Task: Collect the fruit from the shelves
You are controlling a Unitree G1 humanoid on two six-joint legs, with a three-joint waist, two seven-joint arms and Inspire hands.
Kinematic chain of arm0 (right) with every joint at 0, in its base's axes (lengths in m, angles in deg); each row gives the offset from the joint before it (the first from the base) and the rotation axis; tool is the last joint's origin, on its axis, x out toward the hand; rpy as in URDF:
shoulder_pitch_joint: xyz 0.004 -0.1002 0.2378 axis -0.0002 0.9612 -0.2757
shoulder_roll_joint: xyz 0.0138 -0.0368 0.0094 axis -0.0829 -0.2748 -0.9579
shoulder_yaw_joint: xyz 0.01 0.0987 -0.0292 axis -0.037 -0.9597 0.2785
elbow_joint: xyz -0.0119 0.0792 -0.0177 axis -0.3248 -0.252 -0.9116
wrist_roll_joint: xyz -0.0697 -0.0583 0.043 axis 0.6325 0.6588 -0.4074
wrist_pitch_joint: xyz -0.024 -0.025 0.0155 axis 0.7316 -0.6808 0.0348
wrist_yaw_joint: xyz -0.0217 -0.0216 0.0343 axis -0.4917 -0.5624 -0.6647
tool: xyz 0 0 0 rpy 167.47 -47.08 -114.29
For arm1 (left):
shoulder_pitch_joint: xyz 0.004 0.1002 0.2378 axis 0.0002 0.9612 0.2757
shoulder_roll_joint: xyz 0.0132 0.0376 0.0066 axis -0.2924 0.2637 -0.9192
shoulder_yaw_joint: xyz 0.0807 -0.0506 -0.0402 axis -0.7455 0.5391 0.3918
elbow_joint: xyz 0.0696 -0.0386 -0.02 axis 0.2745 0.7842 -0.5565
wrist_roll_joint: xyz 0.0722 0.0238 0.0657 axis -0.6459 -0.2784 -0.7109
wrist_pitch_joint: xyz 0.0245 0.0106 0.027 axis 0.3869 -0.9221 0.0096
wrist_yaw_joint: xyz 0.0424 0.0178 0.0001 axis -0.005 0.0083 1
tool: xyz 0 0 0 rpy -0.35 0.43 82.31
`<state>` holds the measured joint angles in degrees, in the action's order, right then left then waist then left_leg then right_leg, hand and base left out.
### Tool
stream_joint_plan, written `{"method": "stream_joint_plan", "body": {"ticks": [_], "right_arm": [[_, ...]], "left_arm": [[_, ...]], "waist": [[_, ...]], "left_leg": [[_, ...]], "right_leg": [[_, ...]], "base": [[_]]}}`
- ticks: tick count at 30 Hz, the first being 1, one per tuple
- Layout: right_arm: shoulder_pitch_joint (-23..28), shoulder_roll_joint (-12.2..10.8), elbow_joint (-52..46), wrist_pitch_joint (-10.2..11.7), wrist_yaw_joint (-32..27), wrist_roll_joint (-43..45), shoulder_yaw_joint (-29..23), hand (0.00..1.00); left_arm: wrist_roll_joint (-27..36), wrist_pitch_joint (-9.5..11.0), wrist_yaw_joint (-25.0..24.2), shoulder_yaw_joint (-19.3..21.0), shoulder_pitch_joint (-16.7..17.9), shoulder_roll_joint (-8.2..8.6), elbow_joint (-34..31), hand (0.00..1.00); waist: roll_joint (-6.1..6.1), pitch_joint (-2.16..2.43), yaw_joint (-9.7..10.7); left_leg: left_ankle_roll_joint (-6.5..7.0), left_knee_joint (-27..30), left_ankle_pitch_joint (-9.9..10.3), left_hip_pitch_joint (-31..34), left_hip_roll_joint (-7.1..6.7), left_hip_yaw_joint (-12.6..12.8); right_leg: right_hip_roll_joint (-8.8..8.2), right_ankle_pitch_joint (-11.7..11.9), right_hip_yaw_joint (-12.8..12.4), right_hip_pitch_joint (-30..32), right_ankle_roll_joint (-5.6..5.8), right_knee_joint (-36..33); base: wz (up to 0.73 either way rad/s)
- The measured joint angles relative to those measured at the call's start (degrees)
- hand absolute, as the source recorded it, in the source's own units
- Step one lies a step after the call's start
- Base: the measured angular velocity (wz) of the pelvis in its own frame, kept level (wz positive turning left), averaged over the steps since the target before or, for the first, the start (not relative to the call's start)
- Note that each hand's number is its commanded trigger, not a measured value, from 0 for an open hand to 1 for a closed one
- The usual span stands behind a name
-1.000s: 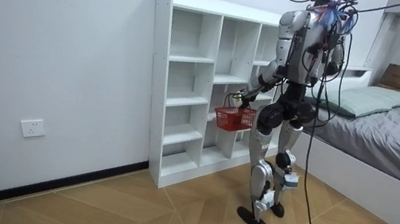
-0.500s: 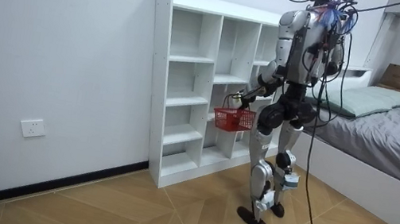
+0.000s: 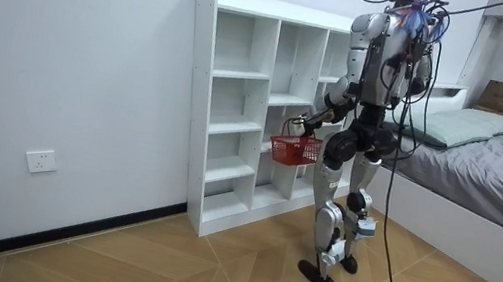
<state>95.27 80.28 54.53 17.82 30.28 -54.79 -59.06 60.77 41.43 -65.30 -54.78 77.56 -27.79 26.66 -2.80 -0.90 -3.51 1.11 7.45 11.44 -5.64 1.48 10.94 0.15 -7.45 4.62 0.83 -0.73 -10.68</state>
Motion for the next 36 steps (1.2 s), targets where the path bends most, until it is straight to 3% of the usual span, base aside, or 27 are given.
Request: {"method": "stream_joint_plan", "body": {"ticks": [10, 36], "right_arm": [[-0.13, -0.05, 0.00, 0.01, 0.05, 0.20, 0.07, 1.00], [-5.44, 0.01, 5.20, 0.11, -0.11, 0.92, 1.60, 1.00]], "left_arm": [[-0.44, 0.13, -2.33, -2.04, 0.19, -0.07, 0.02, 1.00], [-1.04, 0.13, -2.99, -4.15, 0.90, 0.14, 0.12, 1.00]], "waist": [[-0.01, -0.01, -1.50], [-0.52, -0.16, -1.44]], "left_leg": [[0.00, 0.03, 0.00, -0.04, -0.05, -0.02], [0.00, 0.29, -0.01, -0.09, -0.09, -0.19]], "right_leg": [[-0.06, -0.01, -0.01, -0.07, 0.02, -0.02], [-0.13, -0.01, 0.16, -0.27, 0.01, 0.03]], "base": [[0.00], [0.00]]}}
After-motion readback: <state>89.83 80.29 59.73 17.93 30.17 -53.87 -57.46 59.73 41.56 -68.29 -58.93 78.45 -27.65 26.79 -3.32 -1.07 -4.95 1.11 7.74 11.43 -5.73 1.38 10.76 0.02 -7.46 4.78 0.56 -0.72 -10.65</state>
